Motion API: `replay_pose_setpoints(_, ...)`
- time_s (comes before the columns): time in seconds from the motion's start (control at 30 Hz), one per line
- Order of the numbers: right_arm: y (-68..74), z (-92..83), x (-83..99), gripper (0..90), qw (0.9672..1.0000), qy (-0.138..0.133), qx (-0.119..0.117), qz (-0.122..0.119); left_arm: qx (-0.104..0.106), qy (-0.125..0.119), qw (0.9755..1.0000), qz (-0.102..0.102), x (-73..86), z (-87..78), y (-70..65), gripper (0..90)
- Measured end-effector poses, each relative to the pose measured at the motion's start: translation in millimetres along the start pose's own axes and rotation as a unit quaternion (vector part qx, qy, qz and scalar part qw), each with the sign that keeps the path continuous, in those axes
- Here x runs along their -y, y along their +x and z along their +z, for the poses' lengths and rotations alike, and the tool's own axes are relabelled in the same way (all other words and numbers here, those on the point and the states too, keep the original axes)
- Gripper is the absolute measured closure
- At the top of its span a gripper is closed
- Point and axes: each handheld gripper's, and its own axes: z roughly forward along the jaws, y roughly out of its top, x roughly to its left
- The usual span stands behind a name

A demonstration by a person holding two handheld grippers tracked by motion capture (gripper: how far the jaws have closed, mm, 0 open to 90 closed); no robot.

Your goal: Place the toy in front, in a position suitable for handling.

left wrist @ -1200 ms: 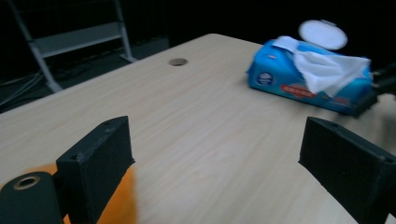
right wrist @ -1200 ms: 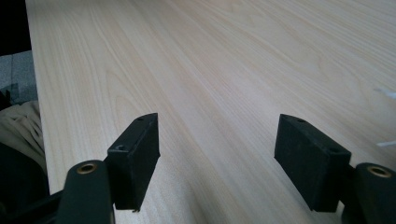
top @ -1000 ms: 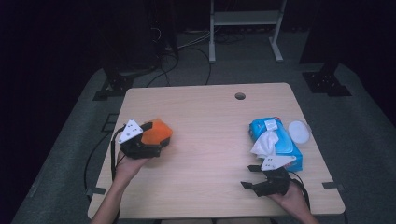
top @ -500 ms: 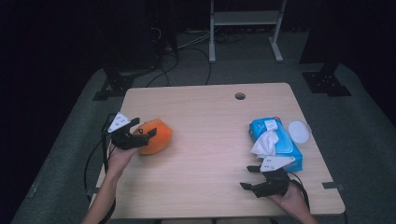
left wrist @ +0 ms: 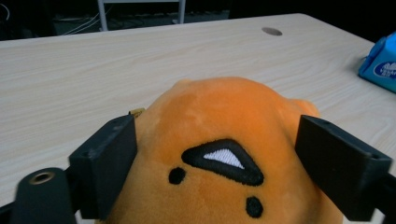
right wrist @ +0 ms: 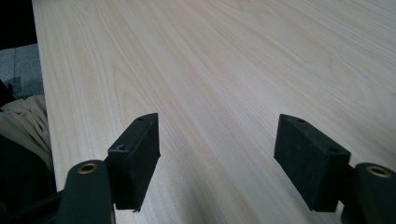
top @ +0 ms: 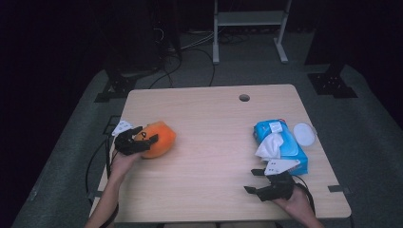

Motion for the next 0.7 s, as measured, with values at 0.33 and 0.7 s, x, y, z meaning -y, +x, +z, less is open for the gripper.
replay_pose_setpoints(0.33,1.3,0.7,-0.6,29.9,1.0,0.002,0.0,-0.004,-0.002,0.024,0.9994,0.025,2.5,-2.3,-1.7,35.1)
replay_pose_setpoints(0.7,1.5,-0.7,-0.5,29.9,1.0,0.002,0.004,-0.005,-0.005,0.035,0.9991,0.026,-9.0,-4.5,-7.7,48.4)
